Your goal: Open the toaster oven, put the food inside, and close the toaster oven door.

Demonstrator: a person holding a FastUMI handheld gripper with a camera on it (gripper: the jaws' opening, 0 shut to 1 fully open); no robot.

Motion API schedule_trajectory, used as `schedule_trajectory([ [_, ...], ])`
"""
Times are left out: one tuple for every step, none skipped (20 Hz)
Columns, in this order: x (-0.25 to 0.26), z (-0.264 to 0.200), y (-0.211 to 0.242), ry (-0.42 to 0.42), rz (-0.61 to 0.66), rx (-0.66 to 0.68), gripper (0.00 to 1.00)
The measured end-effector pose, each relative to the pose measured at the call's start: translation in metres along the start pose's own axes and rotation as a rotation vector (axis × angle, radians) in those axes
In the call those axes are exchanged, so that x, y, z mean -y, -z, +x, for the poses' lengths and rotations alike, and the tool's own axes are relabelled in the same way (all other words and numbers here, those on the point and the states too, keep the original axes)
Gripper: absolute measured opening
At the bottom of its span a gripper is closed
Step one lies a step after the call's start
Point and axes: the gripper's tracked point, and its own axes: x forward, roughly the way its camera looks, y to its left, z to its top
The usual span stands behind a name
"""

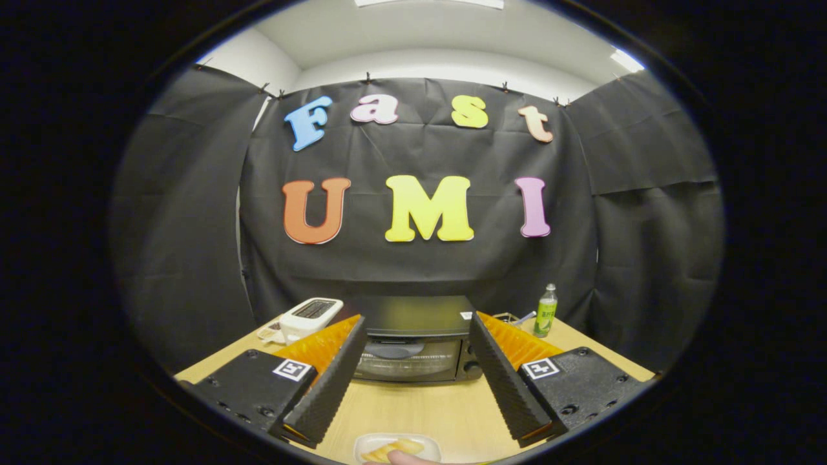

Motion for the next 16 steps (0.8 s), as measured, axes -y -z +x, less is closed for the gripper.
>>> schedule_trajectory([
  [0.000,0.014,0.003,0.000,-0.002,-0.006,1.00],
  [-0.001,0.027,0.008,-0.004,-0.001,-0.013,1.00],
  [-0.004,0.041,0.011,-0.010,0.003,-0.010,1.00],
  [-0.006,0.055,0.016,-0.018,0.008,-0.010,1.00],
  [-0.008,0.069,0.022,-0.026,0.015,-0.017,1.00],
  [-0.010,0.084,0.032,-0.031,0.022,-0.029,1.00],
  [-0.013,0.097,0.042,-0.041,0.033,-0.044,1.00],
  [-0.017,0.109,0.049,-0.056,0.046,-0.047,1.00],
  [-0.023,0.120,0.056,-0.076,0.058,-0.054,1.00],
  [-0.024,0.131,0.066,-0.078,0.059,-0.068,1.00],
  [-0.024,0.140,0.076,-0.073,0.049,-0.089,1.00],
  [-0.024,0.149,0.087,-0.068,0.037,-0.112,1.00],
  [-0.023,0.157,0.094,-0.059,0.023,-0.127,1.00],
  [-0.022,0.163,0.102,-0.055,0.015,-0.142,1.00],
  [-0.022,0.168,0.110,-0.055,0.014,-0.161,1.00],
  [-0.022,0.170,0.117,-0.053,0.014,-0.177,1.00],
])
